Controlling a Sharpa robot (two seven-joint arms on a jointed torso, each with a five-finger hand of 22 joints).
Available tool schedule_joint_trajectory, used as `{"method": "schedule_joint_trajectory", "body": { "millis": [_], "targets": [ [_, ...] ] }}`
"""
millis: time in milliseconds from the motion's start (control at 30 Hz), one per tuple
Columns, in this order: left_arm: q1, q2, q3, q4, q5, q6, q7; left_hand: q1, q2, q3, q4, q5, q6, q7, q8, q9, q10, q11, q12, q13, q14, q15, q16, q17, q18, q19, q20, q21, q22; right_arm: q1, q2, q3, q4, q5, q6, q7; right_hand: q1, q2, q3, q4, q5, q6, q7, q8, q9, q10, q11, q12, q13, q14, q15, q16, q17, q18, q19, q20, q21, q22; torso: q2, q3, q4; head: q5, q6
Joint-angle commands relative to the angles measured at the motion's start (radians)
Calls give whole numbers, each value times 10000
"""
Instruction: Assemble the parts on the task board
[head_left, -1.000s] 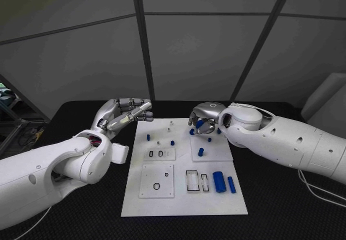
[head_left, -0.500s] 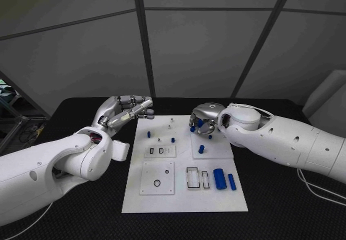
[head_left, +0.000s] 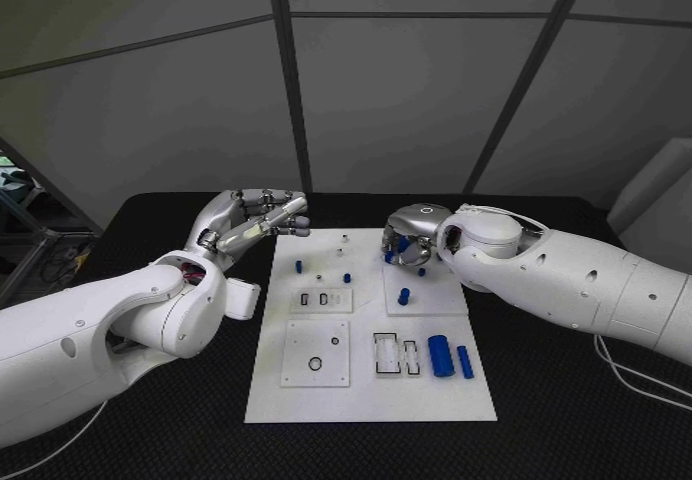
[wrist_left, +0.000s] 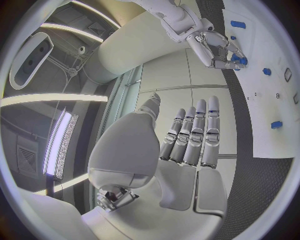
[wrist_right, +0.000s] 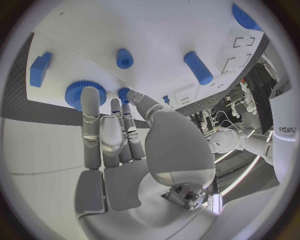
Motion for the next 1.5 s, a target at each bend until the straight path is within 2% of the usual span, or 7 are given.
{"method": "schedule_joint_trajectory", "body": {
  "millis": [33,300,433,767,1033,1267,1500],
  "targets": [
    [10,-11,8,17,-94,156,23,8,-7,-58,-3,58,-21,131,-74,-15,-56,5,-75,-4,-57,38,-77,11,-146,-16,41,25,-3,21,33,1,-30,13,-111,52,4,77,87,31,-70,97,-1,48,19,135,-11,64,-9,318,-88,67,66,-73,68,-17,83,68,7,-8,1,-13,-78],
    [11,-23,8,31,-94,185,12,8,-7,-58,-3,58,-21,131,-74,-15,-56,5,-75,-4,-57,38,-77,11,-146,-16,41,25,-3,21,89,0,-90,64,-248,32,8,153,269,169,-216,399,-2,147,77,398,-53,118,12,315,-122,207,207,-89,69,-30,263,250,14,-12,6,-15,-152],
    [12,-31,9,27,-94,197,6,5,6,-57,0,58,-19,131,-79,-14,-56,8,-83,-3,-65,41,-86,12,-147,-24,43,22,-5,21,125,0,-156,74,-292,21,214,267,586,177,-834,607,-15,193,131,558,-76,91,18,307,-146,305,300,-103,50,-56,413,394,7,-14,12,-7,-170],
    [14,-50,10,24,-94,230,-11,5,25,-52,3,59,-16,136,-84,-14,-56,8,-91,-2,-70,44,-93,14,-148,-33,45,18,-7,22,210,0,-246,81,-639,34,516,349,961,76,-878,854,-12,260,217,741,-106,53,33,285,-168,345,317,-103,-10,-90,560,513,9,-12,-1,66,-127],
    [14,-65,11,10,-93,242,-10,14,57,-44,0,58,-10,144,-93,-12,-64,13,-112,-1,-76,47,-105,19,-150,-48,48,12,-10,22,234,2,-227,198,-1331,35,615,285,1071,5,-800,926,17,267,260,835,-104,15,45,284,-185,392,371,-122,1,-94,697,662,10,-17,7,110,-101],
    [14,-80,12,7,-93,258,-10,10,93,-44,1,58,3,169,-108,-10,-108,24,-163,-5,-87,55,-125,27,-151,-69,54,5,-15,23,368,4,-341,226,-1993,-108,600,240,1075,6,-789,925,31,256,266,834,-92,-11,43,286,-179,414,400,-126,-6,-90,723,684,11,-12,1,141,166],
    [14,-87,12,-22,-93,272,-9,9,98,-45,0,58,4,173,-112,-10,-118,28,-173,-6,-89,57,-130,29,-151,-73,55,4,-16,25,578,7,-504,222,-2349,-145,605,232,1083,3,-784,933,35,256,271,839,-92,-17,43,295,-177,452,456,-134,13,-89,760,740,27,-19,-2,179,260]
  ]
}}
